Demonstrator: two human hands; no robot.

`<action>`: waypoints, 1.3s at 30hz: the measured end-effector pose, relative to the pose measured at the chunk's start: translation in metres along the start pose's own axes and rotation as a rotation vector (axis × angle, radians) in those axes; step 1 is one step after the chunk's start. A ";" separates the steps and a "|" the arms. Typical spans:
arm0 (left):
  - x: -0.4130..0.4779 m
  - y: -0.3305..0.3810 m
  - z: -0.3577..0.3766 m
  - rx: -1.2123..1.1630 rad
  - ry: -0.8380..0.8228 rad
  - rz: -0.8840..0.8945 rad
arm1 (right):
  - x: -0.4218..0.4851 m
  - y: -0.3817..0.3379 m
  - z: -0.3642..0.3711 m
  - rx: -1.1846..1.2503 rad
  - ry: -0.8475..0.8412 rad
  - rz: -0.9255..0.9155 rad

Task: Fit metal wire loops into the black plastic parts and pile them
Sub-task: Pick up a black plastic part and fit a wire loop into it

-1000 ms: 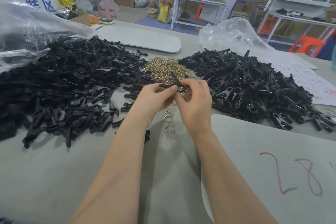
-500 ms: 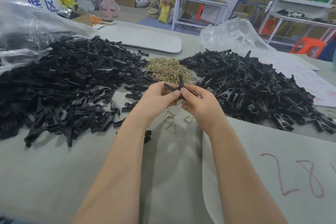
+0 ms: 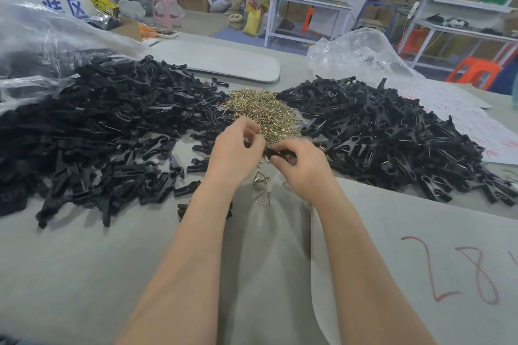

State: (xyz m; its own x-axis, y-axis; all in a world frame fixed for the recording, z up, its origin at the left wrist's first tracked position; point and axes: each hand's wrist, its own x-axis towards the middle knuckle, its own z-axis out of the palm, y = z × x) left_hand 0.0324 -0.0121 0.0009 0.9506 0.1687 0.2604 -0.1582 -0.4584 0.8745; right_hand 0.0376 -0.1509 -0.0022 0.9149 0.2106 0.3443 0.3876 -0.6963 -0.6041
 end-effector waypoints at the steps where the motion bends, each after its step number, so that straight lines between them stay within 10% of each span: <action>1: -0.001 0.000 0.000 0.053 -0.042 0.048 | 0.000 0.001 0.000 -0.005 -0.007 -0.016; 12: -0.001 0.003 0.004 -0.130 -0.206 -0.112 | 0.002 -0.008 0.000 0.516 0.252 0.118; 39: 0.003 0.000 0.006 -0.664 -0.124 -0.363 | 0.000 -0.012 0.008 0.617 0.217 0.175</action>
State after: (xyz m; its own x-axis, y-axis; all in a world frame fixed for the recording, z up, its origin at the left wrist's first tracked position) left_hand 0.0369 -0.0168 -0.0010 0.9904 0.0911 -0.1041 0.0803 0.2338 0.9690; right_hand 0.0340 -0.1371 -0.0001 0.9516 -0.0571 0.3019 0.2883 -0.1745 -0.9415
